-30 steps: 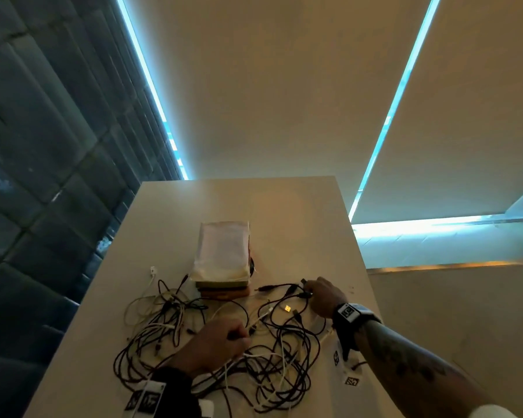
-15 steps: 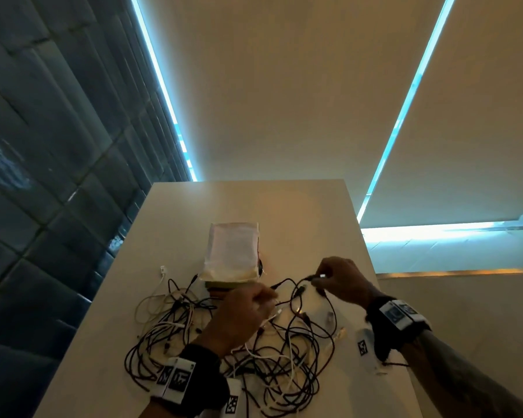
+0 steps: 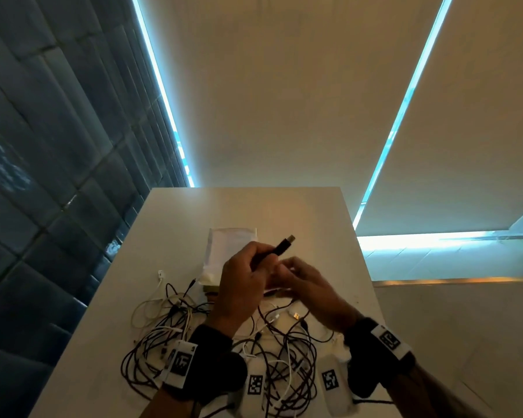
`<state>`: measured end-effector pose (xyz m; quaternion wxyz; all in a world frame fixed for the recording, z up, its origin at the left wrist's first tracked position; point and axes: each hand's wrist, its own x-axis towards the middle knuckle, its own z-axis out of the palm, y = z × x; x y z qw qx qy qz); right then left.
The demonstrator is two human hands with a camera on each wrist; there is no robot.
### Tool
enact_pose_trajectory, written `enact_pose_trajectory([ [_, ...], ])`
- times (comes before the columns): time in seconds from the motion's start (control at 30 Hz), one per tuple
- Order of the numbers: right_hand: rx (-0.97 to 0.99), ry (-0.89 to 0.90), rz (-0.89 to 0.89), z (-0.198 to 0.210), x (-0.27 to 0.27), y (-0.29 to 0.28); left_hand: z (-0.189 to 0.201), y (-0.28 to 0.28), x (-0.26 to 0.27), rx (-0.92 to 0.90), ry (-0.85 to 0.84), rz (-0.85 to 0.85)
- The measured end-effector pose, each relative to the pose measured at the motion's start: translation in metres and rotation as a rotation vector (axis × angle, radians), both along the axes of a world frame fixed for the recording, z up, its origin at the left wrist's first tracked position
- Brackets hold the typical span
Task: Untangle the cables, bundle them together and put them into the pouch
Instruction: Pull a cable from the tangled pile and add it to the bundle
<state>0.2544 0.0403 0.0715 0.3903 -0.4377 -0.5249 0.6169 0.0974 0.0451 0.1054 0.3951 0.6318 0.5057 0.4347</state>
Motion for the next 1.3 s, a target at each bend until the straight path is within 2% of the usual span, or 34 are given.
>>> enact_pose_trajectory([
  [0.1,-0.006,0.001,0.147,-0.006,-0.014,-0.014,0.003,-0.001,-0.002,-0.009,-0.051,0.072],
  [0.2,-0.088,0.121,0.139,0.002,-0.019,-0.018,0.001,-0.008,-0.003,-0.092,-0.095,0.035],
  [0.27,-0.139,0.114,0.178,0.008,-0.021,-0.017,-0.002,-0.014,-0.003,-0.14,-0.113,0.035],
  [0.33,-0.085,-0.095,0.246,0.01,-0.024,-0.017,-0.002,-0.015,-0.001,-0.196,-0.186,0.098],
  [0.4,0.112,-0.348,0.255,0.004,-0.026,-0.017,0.0,-0.013,0.002,-0.264,-0.38,0.134],
  [0.43,0.171,-0.364,0.246,0.002,-0.027,-0.018,0.003,-0.011,0.003,-0.286,-0.499,0.132],
  [0.47,0.176,-0.313,0.245,0.001,-0.029,-0.019,0.007,-0.01,0.004,-0.3,-0.614,0.127],
  [0.53,0.068,-0.101,0.268,-0.003,-0.031,-0.021,0.013,-0.009,0.002,-0.313,-0.801,0.103],
  [0.63,-0.137,0.222,0.296,-0.002,-0.032,-0.025,0.02,-0.007,-0.006,-0.305,-0.943,0.078],
  [0.77,-0.242,0.266,0.252,-0.008,-0.025,-0.017,0.031,0.0,-0.025,-0.257,-1.003,0.125],
  [0.97,-0.121,0.089,0.211,-0.026,-0.013,-0.013,0.047,0.003,-0.051,-0.261,-1.077,0.157],
  [1.1,-0.1,-0.041,0.176,-0.04,-0.01,-0.017,0.062,0.003,-0.065,-0.197,-1.125,0.129],
  [1.2,-0.074,-0.209,0.14,-0.047,-0.014,-0.022,0.072,0.003,-0.071,-0.169,-1.078,0.108],
  [1.3,0.024,-0.35,-0.039,-0.041,-0.025,-0.012,0.065,-0.003,-0.061,-0.235,-0.945,0.17],
])
